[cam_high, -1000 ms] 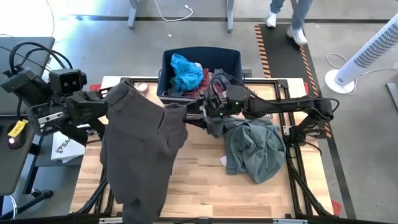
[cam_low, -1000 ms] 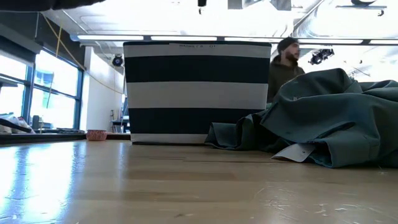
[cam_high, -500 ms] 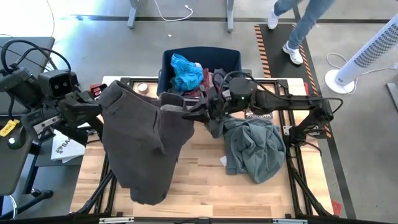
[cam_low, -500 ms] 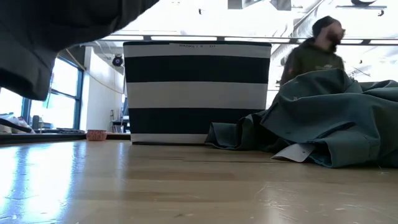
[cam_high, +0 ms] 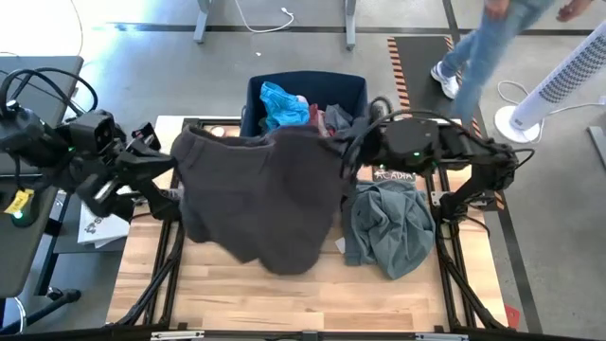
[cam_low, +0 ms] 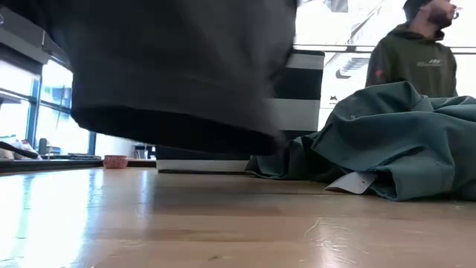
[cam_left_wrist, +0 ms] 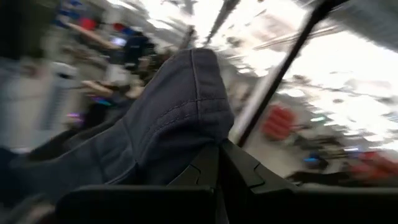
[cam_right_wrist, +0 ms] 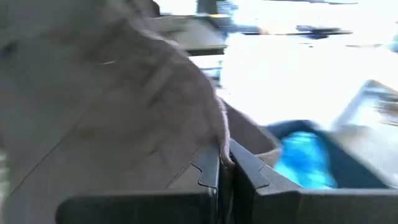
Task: Sort clothes
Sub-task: Fold the dark grey short
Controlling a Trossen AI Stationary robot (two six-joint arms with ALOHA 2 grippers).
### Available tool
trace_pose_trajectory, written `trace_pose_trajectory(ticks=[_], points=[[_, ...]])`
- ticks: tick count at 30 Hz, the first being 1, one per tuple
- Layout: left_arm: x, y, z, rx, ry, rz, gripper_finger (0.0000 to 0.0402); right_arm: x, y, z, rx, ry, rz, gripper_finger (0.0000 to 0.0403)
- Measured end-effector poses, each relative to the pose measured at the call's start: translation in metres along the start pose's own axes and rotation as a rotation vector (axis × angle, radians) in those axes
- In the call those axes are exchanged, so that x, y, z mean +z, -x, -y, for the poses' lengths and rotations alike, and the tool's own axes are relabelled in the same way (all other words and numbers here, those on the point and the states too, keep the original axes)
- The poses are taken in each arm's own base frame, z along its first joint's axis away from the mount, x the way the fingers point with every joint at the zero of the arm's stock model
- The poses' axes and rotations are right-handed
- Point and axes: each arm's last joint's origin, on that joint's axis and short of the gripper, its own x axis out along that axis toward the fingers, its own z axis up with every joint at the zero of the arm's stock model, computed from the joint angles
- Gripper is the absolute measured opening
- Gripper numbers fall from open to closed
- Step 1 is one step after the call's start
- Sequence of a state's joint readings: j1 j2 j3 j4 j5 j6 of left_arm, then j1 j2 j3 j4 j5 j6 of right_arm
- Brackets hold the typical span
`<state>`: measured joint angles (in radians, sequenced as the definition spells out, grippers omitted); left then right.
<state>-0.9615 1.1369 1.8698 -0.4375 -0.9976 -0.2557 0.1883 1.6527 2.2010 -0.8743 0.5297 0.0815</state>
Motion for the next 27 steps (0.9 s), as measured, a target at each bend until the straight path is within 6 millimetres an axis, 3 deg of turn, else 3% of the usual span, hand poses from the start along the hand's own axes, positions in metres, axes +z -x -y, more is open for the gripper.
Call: trace_pose_trajectory(ticks=[4,10,13,16,19,21,23,25,27], points=[[0.001,0.006,-0.013,0.182,-0.114,0.009,0.0000,0.008,0.013,0.008,-0.201,0.005,0.033,0.0003],[0.021,0.016,-0.031,0.581,-0.235,0.084,0.0000,0.024,0.022,0.027,-0.442,0.091,0.096,0.0003],[0.040,0.015,-0.031,0.464,-0.212,0.135,0.0000,0.052,0.037,0.036,-0.447,0.068,0.267,0.0003],[0.043,0.010,-0.024,0.382,-0.297,0.161,0.0000,0.069,0.056,0.030,-0.380,0.077,0.432,0.0003],[0.018,0.009,-0.018,0.567,-0.346,0.044,0.0000,0.052,0.058,0.020,-0.220,-0.024,0.323,0.0002],[-0.001,0.014,-0.013,0.420,-0.275,0.027,0.0000,0.029,0.056,0.009,0.026,-0.177,0.145,0.0002],[-0.012,0.017,-0.005,0.215,-0.106,-0.008,0.0000,0.012,0.054,-0.006,0.132,-0.256,0.007,0.0002],[-0.011,0.017,-0.003,0.159,-0.054,-0.014,0.0000,0.010,0.056,-0.017,0.151,-0.214,0.005,0.0002],[0.003,0.017,-0.005,0.166,-0.029,0.024,0.0000,0.023,0.057,-0.012,0.129,-0.181,0.115,0.0002]])
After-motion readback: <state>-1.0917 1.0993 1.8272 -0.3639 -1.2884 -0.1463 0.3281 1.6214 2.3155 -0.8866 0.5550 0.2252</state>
